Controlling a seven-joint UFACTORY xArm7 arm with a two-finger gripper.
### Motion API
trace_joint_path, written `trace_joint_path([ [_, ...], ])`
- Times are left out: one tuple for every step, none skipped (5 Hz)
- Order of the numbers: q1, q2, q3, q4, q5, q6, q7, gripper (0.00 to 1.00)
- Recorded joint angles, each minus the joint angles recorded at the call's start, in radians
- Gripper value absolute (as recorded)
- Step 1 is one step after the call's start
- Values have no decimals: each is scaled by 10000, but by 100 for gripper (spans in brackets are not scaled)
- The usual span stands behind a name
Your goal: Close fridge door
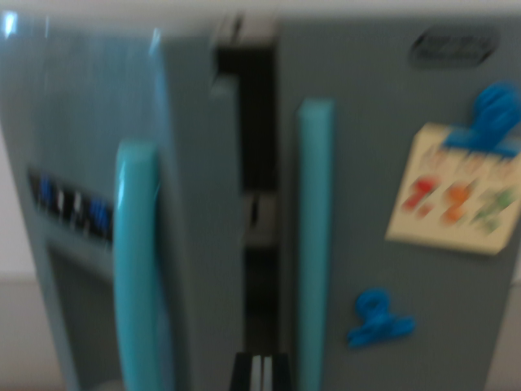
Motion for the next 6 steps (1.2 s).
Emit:
trace_joint_path([
  [0, 701, 395, 85, 0, 0, 0, 100],
  [0, 701, 395, 85, 0, 0, 0, 100],
  [1, 1464, 808, 435, 0, -1, 0, 100],
  [1, 1464, 808, 435, 0, -1, 0, 100],
  [1, 2282, 1173, 912, 0, -6, 0, 100],
  [1, 2282, 1173, 912, 0, -6, 0, 100],
])
